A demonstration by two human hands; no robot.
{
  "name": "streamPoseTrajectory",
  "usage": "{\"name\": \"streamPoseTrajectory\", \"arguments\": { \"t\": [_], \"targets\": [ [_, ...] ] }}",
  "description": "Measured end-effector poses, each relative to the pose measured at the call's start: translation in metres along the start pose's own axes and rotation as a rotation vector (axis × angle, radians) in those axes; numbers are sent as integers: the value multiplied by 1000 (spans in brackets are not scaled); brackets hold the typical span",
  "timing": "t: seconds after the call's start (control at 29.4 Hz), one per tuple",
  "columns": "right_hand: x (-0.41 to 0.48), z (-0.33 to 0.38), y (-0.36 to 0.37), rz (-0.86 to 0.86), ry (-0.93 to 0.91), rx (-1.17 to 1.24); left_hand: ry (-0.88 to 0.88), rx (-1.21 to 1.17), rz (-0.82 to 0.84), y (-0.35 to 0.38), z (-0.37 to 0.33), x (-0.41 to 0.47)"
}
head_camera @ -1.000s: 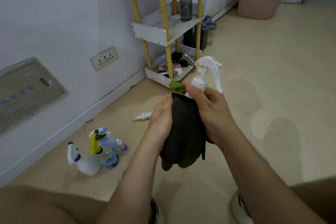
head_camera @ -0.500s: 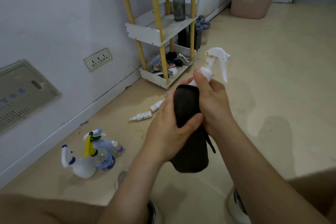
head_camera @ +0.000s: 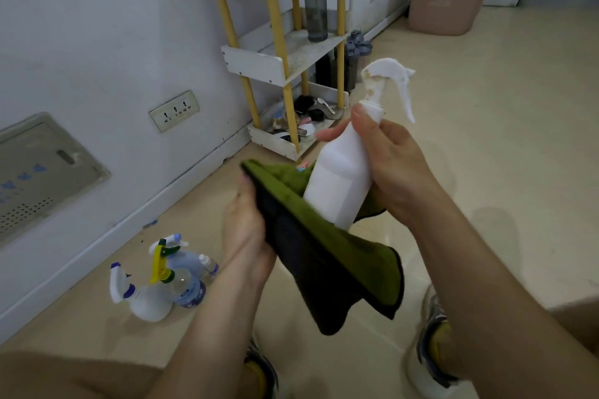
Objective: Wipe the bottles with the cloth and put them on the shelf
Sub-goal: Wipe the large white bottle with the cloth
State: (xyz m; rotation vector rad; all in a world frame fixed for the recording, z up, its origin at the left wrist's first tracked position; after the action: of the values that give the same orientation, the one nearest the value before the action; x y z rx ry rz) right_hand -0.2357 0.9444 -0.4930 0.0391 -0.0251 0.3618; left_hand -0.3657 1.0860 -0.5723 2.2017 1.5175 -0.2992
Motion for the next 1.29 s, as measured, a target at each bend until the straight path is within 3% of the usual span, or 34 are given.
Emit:
{"name": "streamPoseTrajectory", "arguments": {
  "t": [0.07,0.14,0.2,0.31,0.37,0.51,0.65,0.75,0.82,0.85,0.95,1.02,1.16,1.29],
  "targets": [
    [3,5,-6,-87,-34,-10,-81,-221,106,7,-15,-2],
    [3,7,-5,-137,-91,-74,-22,-240,237,23,-38,-15],
    [2,5,7,-103,-137,-105,97,-72,291,41,-49,-36],
    [-1,-8,22,-62,-95,-114,532,406,397,72,-52,-66],
    [-2,-19,27,-63,-61,-141,692,543,489,86,-47,-72],
    [-7,-34,26,-70,44,-235,598,527,370,84,-57,-44],
    [-11,-29,35,84,99,-274,520,379,306,79,-63,-31],
    [-9,-29,20,52,144,-221,254,130,131,59,-50,-7],
    [-11,-30,16,52,138,-250,91,-81,147,55,-46,-6],
    [-12,-30,20,85,124,-299,130,-92,189,60,-51,-8],
    [-25,-23,40,228,28,-352,703,346,337,87,-86,-40],
    [-29,-21,41,252,20,-309,866,490,333,95,-90,-45],
    [-34,-32,42,289,156,-179,706,296,285,85,-91,-29],
    [-36,-32,40,288,324,180,388,119,462,93,-72,-24]
  ]
}}
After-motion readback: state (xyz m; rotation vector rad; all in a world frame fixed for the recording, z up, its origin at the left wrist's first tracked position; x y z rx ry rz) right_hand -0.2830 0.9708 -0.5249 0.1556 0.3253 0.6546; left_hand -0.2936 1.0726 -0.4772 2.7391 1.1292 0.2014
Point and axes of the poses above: each hand's wrist, its own x-axis towards the middle knuckle, its own y-axis out of the palm, z = x × y, the point moved 8 cm from there along x, towards the middle knuckle, and after that the axes turned 12 degrees about -z, right-handed, at the moved point
